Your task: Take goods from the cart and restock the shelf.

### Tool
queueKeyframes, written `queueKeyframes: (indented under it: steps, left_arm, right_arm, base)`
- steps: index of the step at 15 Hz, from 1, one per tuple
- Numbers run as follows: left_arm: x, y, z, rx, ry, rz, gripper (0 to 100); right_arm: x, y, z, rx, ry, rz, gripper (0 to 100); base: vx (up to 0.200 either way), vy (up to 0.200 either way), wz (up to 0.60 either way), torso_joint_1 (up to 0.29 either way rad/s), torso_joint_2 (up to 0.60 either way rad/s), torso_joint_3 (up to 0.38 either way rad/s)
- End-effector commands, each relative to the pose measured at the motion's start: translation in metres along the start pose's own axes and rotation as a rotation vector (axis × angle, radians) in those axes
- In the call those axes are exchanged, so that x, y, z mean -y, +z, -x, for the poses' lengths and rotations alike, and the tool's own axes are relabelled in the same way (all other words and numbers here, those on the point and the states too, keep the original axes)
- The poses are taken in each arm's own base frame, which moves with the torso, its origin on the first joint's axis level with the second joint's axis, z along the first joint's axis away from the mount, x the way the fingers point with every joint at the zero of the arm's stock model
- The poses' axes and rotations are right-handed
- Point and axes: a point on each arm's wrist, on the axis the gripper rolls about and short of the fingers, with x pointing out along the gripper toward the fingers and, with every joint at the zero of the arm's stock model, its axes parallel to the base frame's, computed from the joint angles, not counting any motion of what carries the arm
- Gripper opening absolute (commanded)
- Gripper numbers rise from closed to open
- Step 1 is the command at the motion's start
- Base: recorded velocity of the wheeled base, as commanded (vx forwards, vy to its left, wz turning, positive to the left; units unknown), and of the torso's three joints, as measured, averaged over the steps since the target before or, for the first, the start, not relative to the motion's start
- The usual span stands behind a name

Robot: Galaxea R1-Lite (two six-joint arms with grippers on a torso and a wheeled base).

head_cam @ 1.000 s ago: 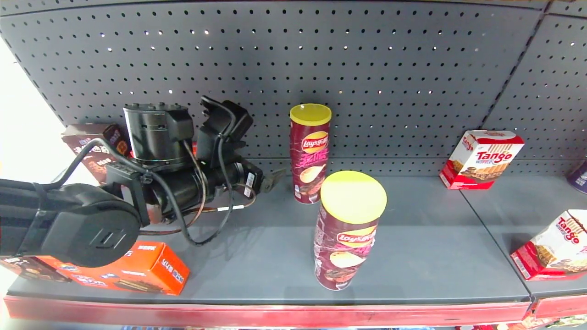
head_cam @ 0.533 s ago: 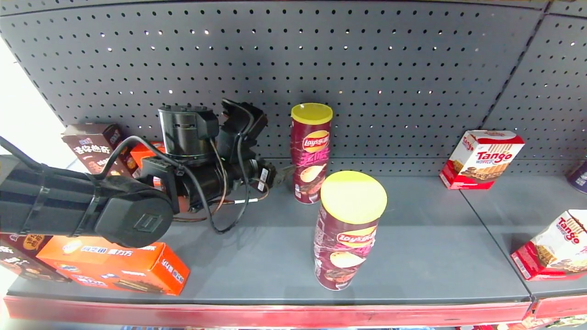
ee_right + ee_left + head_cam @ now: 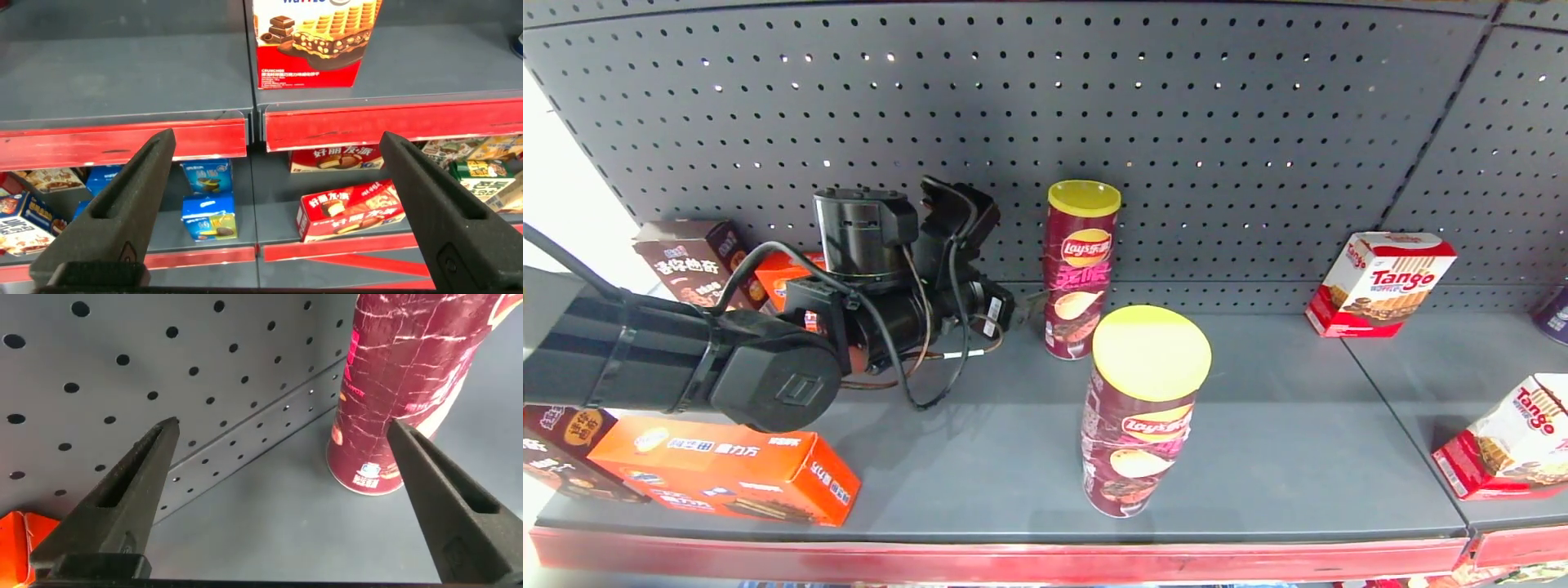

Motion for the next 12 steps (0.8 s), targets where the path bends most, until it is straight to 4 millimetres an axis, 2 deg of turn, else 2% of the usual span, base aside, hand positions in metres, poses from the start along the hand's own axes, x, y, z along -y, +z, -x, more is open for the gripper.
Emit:
queueKeyframes:
  steps: [1,12]
  left_arm:
    - [0.0,-0.003,0.0,-0.01,0.003,0.002,100]
    - [-0.012,-0.002,0.0,0.001,0.089,-0.034,100]
  right_arm:
    - [0.0,0.0,0.0,0.0,0.0,0.0,100]
    - [0.0,0.0,0.0,0.0,0.0,0.0,100]
  base:
    - [0.0,0.0,0.0,0.0,0.0,0.0]
    - [0.0,0.0,0.0,0.0,0.0,0.0]
